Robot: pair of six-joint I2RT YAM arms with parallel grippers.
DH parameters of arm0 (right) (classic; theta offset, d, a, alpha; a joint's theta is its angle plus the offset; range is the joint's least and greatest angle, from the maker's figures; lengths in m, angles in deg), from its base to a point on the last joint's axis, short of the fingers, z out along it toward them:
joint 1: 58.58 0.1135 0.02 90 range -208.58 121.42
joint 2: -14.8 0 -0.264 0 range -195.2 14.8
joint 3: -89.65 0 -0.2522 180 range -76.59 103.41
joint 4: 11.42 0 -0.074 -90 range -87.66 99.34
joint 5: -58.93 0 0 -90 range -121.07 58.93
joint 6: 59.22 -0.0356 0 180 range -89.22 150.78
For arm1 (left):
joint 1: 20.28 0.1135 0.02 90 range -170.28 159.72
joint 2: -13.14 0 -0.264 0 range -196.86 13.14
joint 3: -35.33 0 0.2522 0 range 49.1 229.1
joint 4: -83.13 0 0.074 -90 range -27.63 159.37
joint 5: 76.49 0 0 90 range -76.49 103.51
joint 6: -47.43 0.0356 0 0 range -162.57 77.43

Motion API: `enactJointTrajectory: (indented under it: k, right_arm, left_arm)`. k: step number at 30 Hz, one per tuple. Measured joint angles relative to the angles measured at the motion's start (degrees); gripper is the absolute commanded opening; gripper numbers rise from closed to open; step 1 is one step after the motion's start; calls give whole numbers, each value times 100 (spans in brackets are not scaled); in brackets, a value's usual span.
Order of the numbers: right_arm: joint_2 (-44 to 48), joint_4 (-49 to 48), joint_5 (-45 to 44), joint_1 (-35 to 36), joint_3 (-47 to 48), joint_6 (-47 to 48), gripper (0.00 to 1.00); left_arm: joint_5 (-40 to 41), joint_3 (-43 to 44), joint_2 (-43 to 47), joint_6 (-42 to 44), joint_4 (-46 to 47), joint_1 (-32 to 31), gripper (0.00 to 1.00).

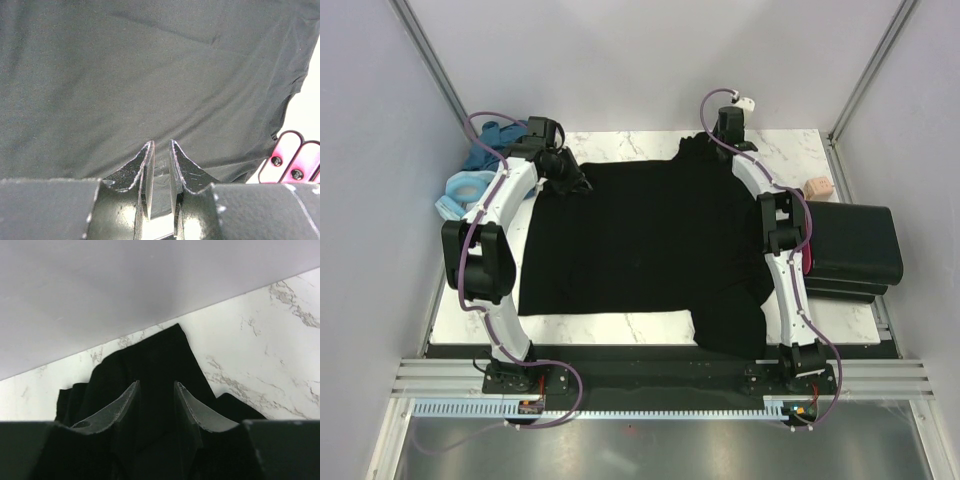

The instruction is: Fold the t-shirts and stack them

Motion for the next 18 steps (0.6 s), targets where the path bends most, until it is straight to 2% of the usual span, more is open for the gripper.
enactJointTrajectory:
  k: [18]
  right_arm:
    - [-7, 468, -28, -251, -212, -173, 48]
  left_arm:
    - [-87, 0, 0, -2, 11, 0, 25]
